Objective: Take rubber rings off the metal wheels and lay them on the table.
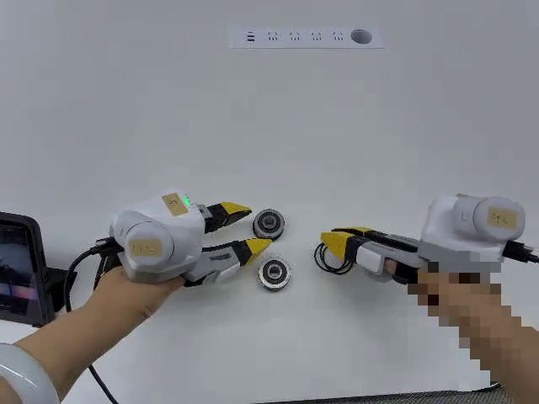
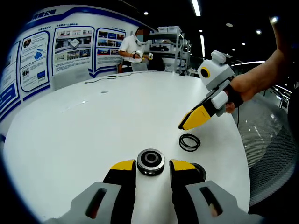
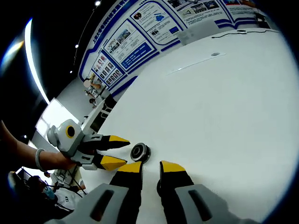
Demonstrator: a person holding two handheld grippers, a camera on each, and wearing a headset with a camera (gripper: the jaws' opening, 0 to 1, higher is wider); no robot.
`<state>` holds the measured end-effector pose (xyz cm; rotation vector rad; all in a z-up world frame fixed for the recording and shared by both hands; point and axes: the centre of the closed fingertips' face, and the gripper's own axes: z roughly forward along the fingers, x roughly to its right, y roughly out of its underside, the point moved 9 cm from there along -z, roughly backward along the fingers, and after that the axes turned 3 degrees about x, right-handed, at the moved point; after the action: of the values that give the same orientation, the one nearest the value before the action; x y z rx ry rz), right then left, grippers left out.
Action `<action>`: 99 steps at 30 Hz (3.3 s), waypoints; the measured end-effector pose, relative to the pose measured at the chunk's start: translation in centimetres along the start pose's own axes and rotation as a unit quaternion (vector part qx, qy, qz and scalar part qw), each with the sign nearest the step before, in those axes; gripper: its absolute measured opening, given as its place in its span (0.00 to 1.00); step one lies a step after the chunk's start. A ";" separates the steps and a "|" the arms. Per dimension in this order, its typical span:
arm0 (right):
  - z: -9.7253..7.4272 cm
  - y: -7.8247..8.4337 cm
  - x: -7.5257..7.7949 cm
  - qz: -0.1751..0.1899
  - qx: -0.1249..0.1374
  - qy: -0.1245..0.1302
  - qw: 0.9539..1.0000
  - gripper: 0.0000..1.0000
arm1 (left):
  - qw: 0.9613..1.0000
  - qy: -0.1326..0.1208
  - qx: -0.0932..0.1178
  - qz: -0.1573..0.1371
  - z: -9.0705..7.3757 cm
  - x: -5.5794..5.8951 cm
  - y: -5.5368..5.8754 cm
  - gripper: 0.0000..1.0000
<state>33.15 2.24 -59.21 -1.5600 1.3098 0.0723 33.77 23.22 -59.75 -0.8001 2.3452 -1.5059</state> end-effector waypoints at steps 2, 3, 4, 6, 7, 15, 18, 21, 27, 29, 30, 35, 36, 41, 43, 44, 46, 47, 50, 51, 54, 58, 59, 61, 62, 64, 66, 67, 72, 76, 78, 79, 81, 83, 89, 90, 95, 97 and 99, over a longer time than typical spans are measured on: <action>0.4 -0.2 -0.1 0.007 0.005 -0.002 1.000 0.16 | 1.000 -0.001 0.000 0.002 0.1 0.0 -0.1 0.27; 0.6 -0.2 -0.2 0.010 0.006 -0.005 1.000 0.15 | 1.000 0.000 0.001 0.000 0.2 0.0 -0.2 0.25; 0.7 -0.2 -0.3 0.012 0.006 -0.006 1.000 0.15 | 1.000 0.000 0.001 0.000 0.3 0.0 -0.2 0.24; 1.0 -0.2 -0.3 0.018 0.007 -0.009 1.000 0.15 | 1.000 0.001 0.000 0.003 0.4 -0.1 -0.3 0.23; 1.1 -0.2 -0.4 0.022 0.006 -0.010 1.000 0.15 | 1.000 0.002 -0.001 0.003 0.5 0.0 -0.3 0.22; 2.3 0.0 -0.3 0.048 0.000 -0.018 0.999 0.15 | 1.000 0.005 -0.007 0.007 1.2 0.1 -0.4 0.20; 2.7 0.0 -0.5 0.060 0.000 -0.020 0.998 0.15 | 1.000 0.006 -0.014 0.011 1.5 0.1 -0.3 0.19; 3.1 0.0 -0.5 0.065 -0.001 -0.021 0.998 0.15 | 1.000 0.005 -0.019 0.013 1.6 0.0 -0.2 0.18; 3.7 0.1 -0.6 0.071 -0.002 -0.025 0.997 0.15 | 1.000 0.004 -0.024 0.018 1.7 -0.2 -0.3 0.14; 3.9 0.1 -0.7 0.074 -0.003 -0.027 0.997 0.15 | 0.999 0.006 -0.025 0.021 1.8 -0.2 -0.3 0.14; 4.0 0.1 -0.7 0.074 -0.003 -0.027 0.997 0.15 | 0.999 0.007 -0.025 0.022 1.8 -0.2 -0.3 0.14; 4.8 0.1 -0.8 0.079 -0.008 -0.030 0.996 0.16 | 0.999 0.007 -0.025 0.024 1.9 -0.3 -0.3 0.13; 4.9 0.1 -0.9 0.079 -0.010 -0.031 0.996 0.16 | 0.999 0.007 -0.025 0.023 1.9 -0.3 -0.3 0.13; 5.4 0.3 -0.9 0.079 -0.018 -0.030 0.996 0.16 | 0.999 0.006 -0.025 0.021 1.8 -0.2 -0.3 0.13; 5.5 0.4 -0.9 0.079 -0.022 -0.030 0.996 0.16 | 0.999 0.006 -0.025 0.021 1.9 -0.3 -0.2 0.13; 5.6 0.4 -0.9 0.079 -0.023 -0.030 0.996 0.17 | 0.999 0.006 -0.024 0.021 1.9 -0.3 -0.2 0.13; 5.8 0.4 -0.7 0.082 -0.025 -0.032 0.996 0.17 | 0.999 0.005 -0.025 0.020 1.8 -0.2 -0.3 0.13; 5.9 0.5 -0.7 0.083 -0.027 -0.032 0.996 0.17 | 0.999 0.005 -0.025 0.021 1.8 -0.2 -0.3 0.13; 6.2 0.4 -0.7 0.085 -0.028 -0.034 0.995 0.18 | 0.999 0.003 -0.024 0.020 1.9 -0.2 -0.2 0.13; 6.4 0.4 -0.7 0.085 -0.029 -0.036 0.995 0.18 | 1.000 0.003 -0.024 0.020 1.9 -0.2 -0.2 0.13; 6.8 0.5 -0.4 0.088 -0.035 -0.038 0.995 0.18 | 0.999 0.003 -0.024 0.021 1.9 -0.2 -0.2 0.13; 6.8 0.4 -0.5 0.096 -0.036 -0.046 0.994 0.18 | 0.999 0.003 -0.024 0.021 1.9 -0.2 -0.2 0.13; 6.7 0.4 -0.5 0.096 -0.037 -0.047 0.994 0.18 | 0.999 0.003 -0.024 0.021 1.9 -0.2 -0.2 0.13; 6.6 0.4 -0.4 0.099 -0.039 -0.048 0.993 0.19 | 0.999 0.003 -0.024 0.021 1.9 -0.2 -0.2 0.13; 6.6 0.4 -0.4 0.098 -0.040 -0.049 0.993 0.19 | 0.999 0.003 -0.023 0.021 1.9 -0.2 -0.2 0.13; 6.4 0.4 -0.4 0.097 -0.041 -0.051 0.993 0.18 | 1.000 0.002 -0.023 0.021 1.9 -0.2 -0.2 0.13; 6.3 0.5 -0.6 0.096 -0.044 -0.053 0.993 0.18 | 1.000 0.002 -0.023 0.021 1.9 -0.2 -0.2 0.13; 6.2 0.5 -0.6 0.095 -0.044 -0.053 0.993 0.18 | 1.000 0.002 -0.023 0.020 1.9 -0.2 -0.2 0.13; 6.0 0.6 -0.7 0.096 -0.045 -0.055 0.993 0.18 | 1.000 0.002 -0.023 0.021 1.9 -0.2 -0.2 0.13; 5.8 0.6 -0.8 0.097 -0.046 -0.056 0.993 0.18 | 1.000 0.002 -0.023 0.021 1.9 -0.2 -0.2 0.13; 5.6 0.5 -0.9 0.096 -0.045 -0.057 0.993 0.17 | 1.000 0.002 -0.023 0.021 1.9 -0.2 -0.2 0.13; 5.6 0.5 -0.9 0.095 -0.045 -0.056 0.993 0.17 | 0.999 0.002 -0.023 0.022 1.9 -0.2 -0.2 0.13; 5.4 0.5 -0.9 0.094 -0.045 -0.056 0.993 0.14 | 1.000 0.002 -0.023 0.021 1.9 -0.2 -0.2 0.13; 5.2 0.4 -0.9 0.095 -0.041 -0.057 0.993 0.12 | 1.000 0.002 -0.023 0.021 1.9 -0.2 -0.2 0.13; 5.3 0.4 -0.5 0.089 -0.042 -0.049 0.994 0.08 | 1.000 0.001 -0.023 0.020 1.9 -0.2 -0.2 0.13; 5.3 0.4 -0.5 0.087 -0.042 -0.047 0.994 0.07 | 1.000 0.001 -0.023 0.020 1.9 -0.2 -0.2 0.13; 5.3 0.5 -0.3 0.088 -0.041 -0.042 0.994 0.04 | 1.000 0.001 -0.022 0.019 1.9 -0.2 -0.2 0.13; 5.3 0.5 -0.3 0.086 -0.040 -0.042 0.995 0.03 | 1.000 0.001 -0.022 0.018 1.9 -0.2 -0.2 0.13; 5.3 0.4 -0.4 0.082 -0.039 -0.042 0.995 0.02 | 1.000 0.001 -0.022 0.018 1.8 -0.2 -0.2 0.13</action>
<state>35.50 6.37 -61.64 -1.4956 1.3807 0.2929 34.86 21.89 -60.44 -0.7614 2.3892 -1.4468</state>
